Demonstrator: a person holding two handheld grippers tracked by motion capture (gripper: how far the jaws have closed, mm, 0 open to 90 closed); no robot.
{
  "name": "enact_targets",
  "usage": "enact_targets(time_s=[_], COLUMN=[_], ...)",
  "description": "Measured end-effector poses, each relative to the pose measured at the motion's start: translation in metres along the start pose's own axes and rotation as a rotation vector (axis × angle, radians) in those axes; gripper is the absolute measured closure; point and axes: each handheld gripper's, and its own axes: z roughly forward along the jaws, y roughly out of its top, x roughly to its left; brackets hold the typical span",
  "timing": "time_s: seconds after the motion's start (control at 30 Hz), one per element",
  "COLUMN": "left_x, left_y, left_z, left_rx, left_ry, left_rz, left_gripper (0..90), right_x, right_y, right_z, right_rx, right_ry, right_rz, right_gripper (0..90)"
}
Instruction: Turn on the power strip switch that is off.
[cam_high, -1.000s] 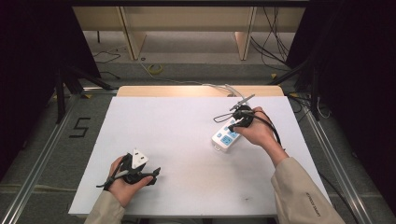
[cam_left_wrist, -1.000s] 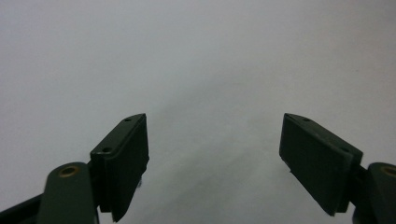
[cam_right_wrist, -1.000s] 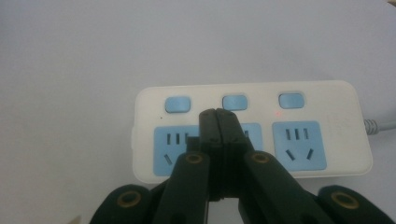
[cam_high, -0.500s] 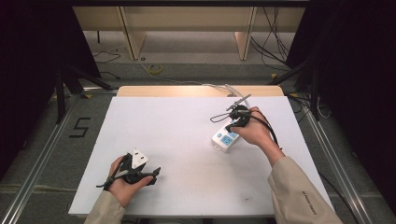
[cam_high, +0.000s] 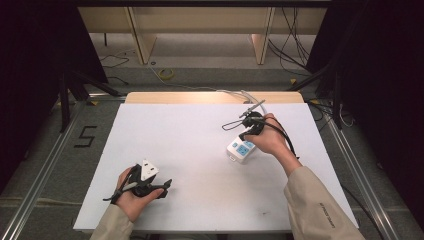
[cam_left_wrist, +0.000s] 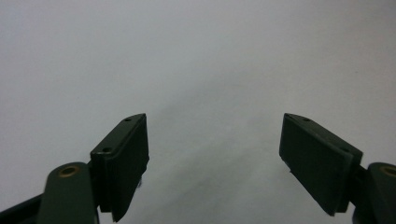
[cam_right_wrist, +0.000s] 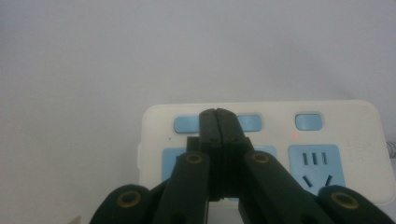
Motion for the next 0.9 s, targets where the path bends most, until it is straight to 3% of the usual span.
enact_targets(time_s=[0.9], left_x=[0.000], left_y=[0.000], left_z=[0.000], left_rx=[-0.001], left_ry=[-0.001], left_rz=[0.001], left_gripper=[24.1], right_x=[0.010], right_y=[0.009], right_z=[0.011], right_rx=[0.024], right_ry=[0.013], right_rz=[-0.020], right_gripper=[90.0])
